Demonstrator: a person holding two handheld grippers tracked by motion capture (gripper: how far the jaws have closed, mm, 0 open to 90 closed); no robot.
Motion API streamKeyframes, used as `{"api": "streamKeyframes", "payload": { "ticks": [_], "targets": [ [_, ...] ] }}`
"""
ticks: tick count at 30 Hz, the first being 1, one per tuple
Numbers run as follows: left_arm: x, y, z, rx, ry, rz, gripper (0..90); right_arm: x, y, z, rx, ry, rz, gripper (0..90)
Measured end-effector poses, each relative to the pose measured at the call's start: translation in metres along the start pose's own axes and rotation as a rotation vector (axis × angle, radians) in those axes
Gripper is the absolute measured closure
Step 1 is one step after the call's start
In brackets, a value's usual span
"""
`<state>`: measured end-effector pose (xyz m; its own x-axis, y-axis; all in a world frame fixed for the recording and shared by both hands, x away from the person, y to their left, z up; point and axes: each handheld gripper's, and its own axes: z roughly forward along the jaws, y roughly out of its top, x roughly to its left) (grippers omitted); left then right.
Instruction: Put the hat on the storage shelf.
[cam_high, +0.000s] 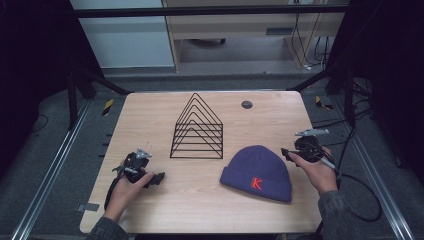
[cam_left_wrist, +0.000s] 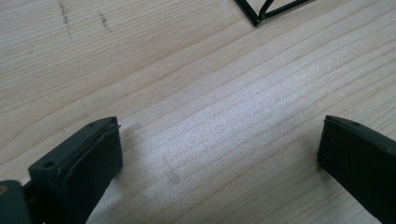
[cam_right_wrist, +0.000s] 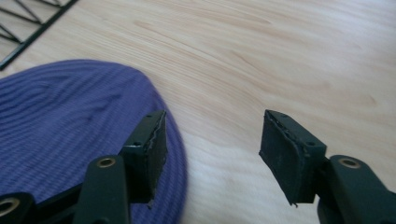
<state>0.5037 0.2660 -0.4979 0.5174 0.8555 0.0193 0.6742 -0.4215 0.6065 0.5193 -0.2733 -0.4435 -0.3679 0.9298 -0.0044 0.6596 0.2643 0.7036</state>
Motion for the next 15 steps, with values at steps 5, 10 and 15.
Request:
{"api": "streamKeyframes", "payload": {
  "ticks": [5, 10, 15],
  "targets": [
    [0.000, 0.000, 0.000, 0.005, -0.002, 0.005, 0.0, 0.012, 0.031, 0.011, 0.063, 0.053, -0.067, 41.2],
    [0.000, 0.000, 0.000, 0.005, -0.004, 0.006, 0.0, 0.016, 0.044, 0.021, 0.093, 0.106, -0.072, 53.8],
    [0.000, 0.001, 0.000, 0.006, -0.004, 0.008, 0.0, 0.022, 0.047, 0.030, 0.107, 0.133, -0.087, 61.0]
  ]
}}
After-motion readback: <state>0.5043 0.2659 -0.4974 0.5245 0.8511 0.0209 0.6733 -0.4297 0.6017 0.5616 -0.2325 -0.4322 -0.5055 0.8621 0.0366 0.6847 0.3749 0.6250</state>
